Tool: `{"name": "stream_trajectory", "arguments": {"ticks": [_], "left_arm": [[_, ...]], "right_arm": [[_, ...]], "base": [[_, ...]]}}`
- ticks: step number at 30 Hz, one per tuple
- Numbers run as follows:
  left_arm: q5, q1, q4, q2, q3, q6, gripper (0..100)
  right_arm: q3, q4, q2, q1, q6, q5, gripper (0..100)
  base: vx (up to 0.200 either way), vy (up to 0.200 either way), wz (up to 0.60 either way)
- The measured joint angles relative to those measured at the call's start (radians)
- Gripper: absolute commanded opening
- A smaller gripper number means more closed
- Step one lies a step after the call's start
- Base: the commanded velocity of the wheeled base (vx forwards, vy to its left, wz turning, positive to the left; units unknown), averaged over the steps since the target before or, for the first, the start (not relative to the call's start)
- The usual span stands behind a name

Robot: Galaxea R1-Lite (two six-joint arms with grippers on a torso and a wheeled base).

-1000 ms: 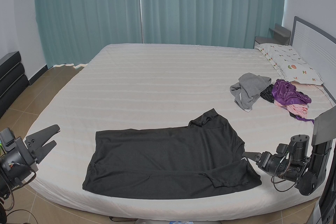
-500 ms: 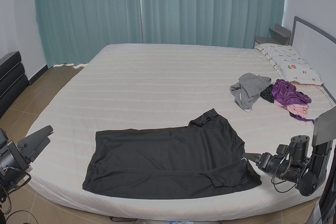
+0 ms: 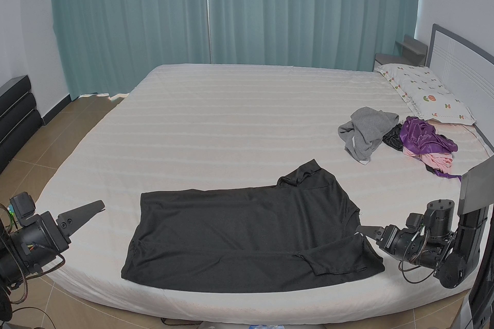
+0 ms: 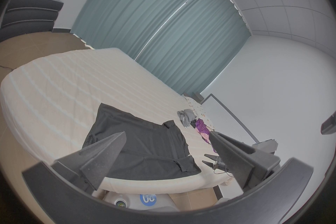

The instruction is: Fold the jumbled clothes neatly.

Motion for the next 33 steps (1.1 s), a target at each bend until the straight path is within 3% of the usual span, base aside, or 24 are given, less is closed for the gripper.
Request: {"name": "stream_trajectory", "arguments": {"ticks": [13,17,33], "left_arm": [[-0.007,0.003,-0.012,0.248,-0.057,-0.001,100],[-0.03,0.003,-0.015,0.314,-0.071,-0.001,100],[-0.038,0.004,-0.017,0.421,-0.064,-0.001,100]], "right_arm": [[-0.009,0.0,0.018,-0.001,0.0,-0.003,100],[-0.01,0.0,0.026,-0.001,-0.001,-0.004,100],[-0.011,0.0,0.054,-0.001,-0.005,-0.007,100]], "base": [[0.0,0.0,0.0],[0.15,0.0,0.0],[0.0,0.0,0.0]]}}
